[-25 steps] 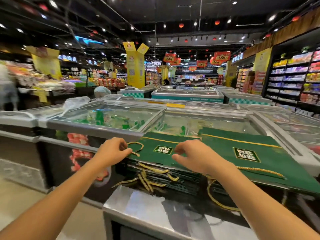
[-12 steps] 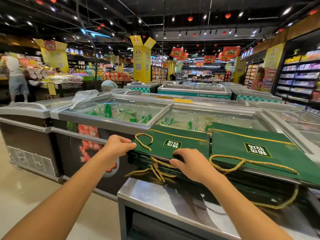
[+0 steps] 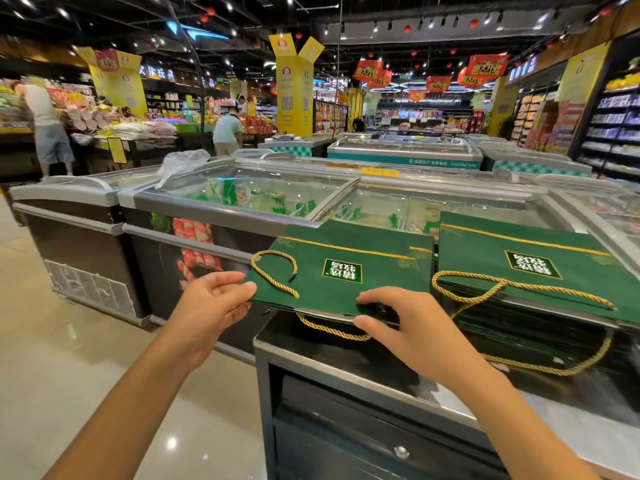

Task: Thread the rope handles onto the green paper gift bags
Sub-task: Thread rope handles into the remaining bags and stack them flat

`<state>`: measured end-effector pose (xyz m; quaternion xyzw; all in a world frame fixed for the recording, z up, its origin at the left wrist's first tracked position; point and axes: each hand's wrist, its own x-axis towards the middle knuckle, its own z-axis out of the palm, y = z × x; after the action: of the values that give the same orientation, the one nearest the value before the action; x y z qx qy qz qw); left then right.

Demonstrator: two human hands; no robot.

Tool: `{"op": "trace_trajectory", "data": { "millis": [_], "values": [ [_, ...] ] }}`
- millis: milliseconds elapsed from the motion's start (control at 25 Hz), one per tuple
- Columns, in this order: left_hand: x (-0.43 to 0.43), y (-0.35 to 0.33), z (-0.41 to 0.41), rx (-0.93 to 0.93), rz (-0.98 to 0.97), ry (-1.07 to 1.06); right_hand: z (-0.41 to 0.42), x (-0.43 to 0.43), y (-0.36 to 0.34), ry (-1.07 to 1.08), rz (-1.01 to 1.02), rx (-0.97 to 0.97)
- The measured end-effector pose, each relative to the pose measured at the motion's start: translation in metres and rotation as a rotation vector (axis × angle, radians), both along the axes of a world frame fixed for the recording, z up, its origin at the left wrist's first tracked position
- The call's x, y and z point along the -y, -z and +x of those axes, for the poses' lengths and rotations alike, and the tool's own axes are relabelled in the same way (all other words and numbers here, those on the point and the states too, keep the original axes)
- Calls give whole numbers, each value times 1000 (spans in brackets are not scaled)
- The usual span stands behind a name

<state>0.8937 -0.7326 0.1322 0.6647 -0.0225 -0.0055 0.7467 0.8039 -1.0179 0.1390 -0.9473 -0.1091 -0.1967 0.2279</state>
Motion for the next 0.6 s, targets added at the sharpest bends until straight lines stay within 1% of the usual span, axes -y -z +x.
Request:
{"op": "trace_trajectory", "data": {
  "millis": [120, 240, 360, 480, 560, 600],
  "values": [
    [-6, 8, -21, 22, -9, -14, -16, 7, 6, 7, 21, 48],
    [-8, 14, -31, 53, 9, -20, -28, 18, 16, 57, 30, 147],
    [-7, 17, -32, 78, 73, -11, -33, 22, 32, 85, 135, 250],
    [-8, 15, -28, 111, 260, -11, -32, 21, 49, 98, 273, 296],
    [-8, 8, -24, 210, 429, -70, -31, 20, 56, 92, 302, 322],
    [-7, 2, -21, 293, 514, -107, -31, 20, 57, 88, 309, 327]
  ]
}}
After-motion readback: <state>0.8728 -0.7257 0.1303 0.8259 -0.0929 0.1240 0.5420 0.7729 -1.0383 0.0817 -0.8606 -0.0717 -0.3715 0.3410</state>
